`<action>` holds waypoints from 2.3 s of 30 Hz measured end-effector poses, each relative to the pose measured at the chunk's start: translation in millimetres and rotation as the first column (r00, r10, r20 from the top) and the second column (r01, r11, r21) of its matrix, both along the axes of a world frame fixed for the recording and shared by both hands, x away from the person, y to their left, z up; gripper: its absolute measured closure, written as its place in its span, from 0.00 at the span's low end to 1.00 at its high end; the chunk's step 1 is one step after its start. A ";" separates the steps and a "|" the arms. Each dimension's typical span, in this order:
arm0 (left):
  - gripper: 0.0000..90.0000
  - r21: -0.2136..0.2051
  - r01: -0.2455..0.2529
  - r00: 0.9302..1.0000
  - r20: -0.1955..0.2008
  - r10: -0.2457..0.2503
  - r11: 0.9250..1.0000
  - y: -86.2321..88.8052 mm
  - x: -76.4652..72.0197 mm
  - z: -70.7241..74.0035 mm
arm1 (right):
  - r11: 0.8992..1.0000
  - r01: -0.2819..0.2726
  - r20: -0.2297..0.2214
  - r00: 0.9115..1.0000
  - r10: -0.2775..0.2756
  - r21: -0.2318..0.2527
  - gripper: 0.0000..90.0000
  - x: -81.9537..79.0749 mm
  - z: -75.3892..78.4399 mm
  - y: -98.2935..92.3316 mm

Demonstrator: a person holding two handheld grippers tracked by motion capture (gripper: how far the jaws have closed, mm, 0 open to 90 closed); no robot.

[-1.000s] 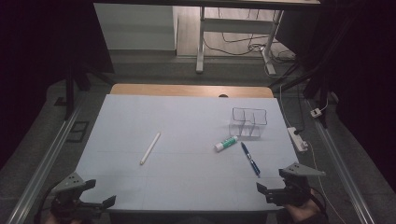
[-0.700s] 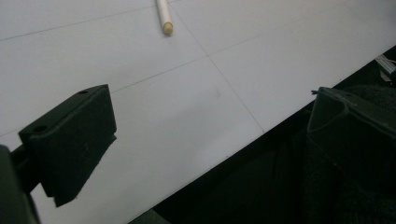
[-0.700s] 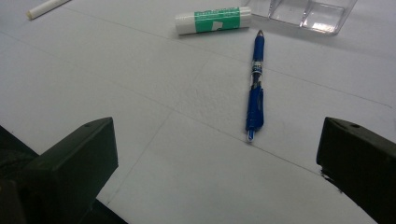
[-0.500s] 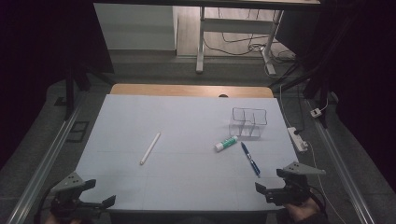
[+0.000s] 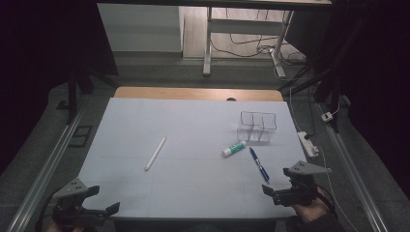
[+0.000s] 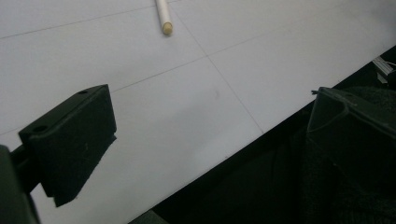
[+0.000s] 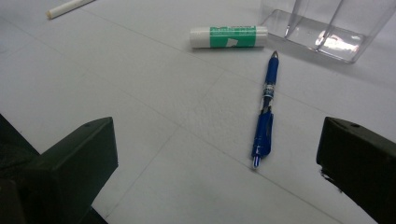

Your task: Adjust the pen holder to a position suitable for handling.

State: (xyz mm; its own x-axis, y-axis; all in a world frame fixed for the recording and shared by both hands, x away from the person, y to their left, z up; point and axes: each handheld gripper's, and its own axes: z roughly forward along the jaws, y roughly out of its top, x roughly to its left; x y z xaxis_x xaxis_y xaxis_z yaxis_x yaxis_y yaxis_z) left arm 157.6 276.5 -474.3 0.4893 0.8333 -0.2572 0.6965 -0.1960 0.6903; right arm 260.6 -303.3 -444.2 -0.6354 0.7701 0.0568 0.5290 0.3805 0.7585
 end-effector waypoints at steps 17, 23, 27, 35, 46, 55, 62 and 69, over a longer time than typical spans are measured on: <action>0.02 0.001 0.002 1.000 -0.006 -0.002 1.000 0.0 0.7 -0.2 | 1.000 -0.010 0.008 1.000 0.011 -0.020 0.00 29.0 9.1 4.5; 0.02 -0.001 0.001 1.000 -0.007 -0.001 1.000 0.2 1.0 -0.3 | 0.998 -0.042 0.000 0.999 0.042 -0.048 0.00 41.2 10.8 5.7; 0.02 0.000 0.001 1.000 -0.008 -0.001 1.000 0.0 1.1 -0.4 | 0.995 -0.064 0.006 0.998 0.064 -0.074 0.00 49.8 13.8 7.6; 0.02 -0.003 0.001 1.000 -0.013 -0.001 1.000 0.3 1.8 -0.6 | 0.992 -0.090 0.006 0.996 0.091 -0.087 0.00 73.1 23.0 9.2; 0.02 -0.004 0.000 1.000 -0.018 0.000 1.000 0.0 2.4 -0.9 | 0.989 -0.063 -0.007 0.998 0.063 -0.135 0.01 105.2 36.0 12.2; 0.02 -0.006 -0.001 1.000 -0.021 0.001 1.000 0.2 2.6 -1.1 | 0.986 -0.037 -0.004 0.999 0.036 -0.161 0.01 129.9 40.5 25.3; 0.02 -0.008 0.001 1.000 -0.022 -0.001 1.000 0.6 2.6 -1.1 | 0.971 -0.074 -0.027 0.997 0.069 -0.228 0.01 154.9 39.8 33.1; 0.02 -0.008 0.001 1.000 -0.024 -0.001 1.000 0.6 2.6 -1.2 | 0.941 -0.138 -0.043 0.990 0.131 -0.309 0.12 177.4 35.4 33.3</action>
State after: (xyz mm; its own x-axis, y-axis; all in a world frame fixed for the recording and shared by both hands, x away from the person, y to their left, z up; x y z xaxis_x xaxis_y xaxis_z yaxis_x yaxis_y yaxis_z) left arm 160.3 277.2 -475.5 0.4839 0.8305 -0.2757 0.7126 -0.1911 0.6751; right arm 438.0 -270.0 -408.8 -0.7354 0.6593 -0.1565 0.4715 0.6637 0.5806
